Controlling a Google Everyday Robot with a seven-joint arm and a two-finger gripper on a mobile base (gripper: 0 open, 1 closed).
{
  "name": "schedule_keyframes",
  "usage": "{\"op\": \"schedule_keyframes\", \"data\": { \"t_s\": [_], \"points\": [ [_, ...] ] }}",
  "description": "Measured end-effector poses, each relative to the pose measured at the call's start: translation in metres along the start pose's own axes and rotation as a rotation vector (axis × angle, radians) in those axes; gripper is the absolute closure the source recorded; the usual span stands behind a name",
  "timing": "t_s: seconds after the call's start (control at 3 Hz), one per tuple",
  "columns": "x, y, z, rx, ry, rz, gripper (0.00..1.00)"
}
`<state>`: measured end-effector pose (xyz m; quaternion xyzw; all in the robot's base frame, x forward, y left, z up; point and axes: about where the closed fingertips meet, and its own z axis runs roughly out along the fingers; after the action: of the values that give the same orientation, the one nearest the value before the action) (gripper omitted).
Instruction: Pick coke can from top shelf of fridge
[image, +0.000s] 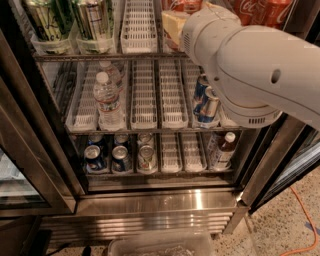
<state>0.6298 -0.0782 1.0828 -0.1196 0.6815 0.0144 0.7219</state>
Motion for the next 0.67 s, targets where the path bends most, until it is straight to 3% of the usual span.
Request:
{"op": "schedule_keyframes", "data": {
  "t_s": [0.67],
  "points": [
    [-0.0014, 0.0025, 0.0052, -0.019, 0.013, 0.031, 0.92]
  ]
}}
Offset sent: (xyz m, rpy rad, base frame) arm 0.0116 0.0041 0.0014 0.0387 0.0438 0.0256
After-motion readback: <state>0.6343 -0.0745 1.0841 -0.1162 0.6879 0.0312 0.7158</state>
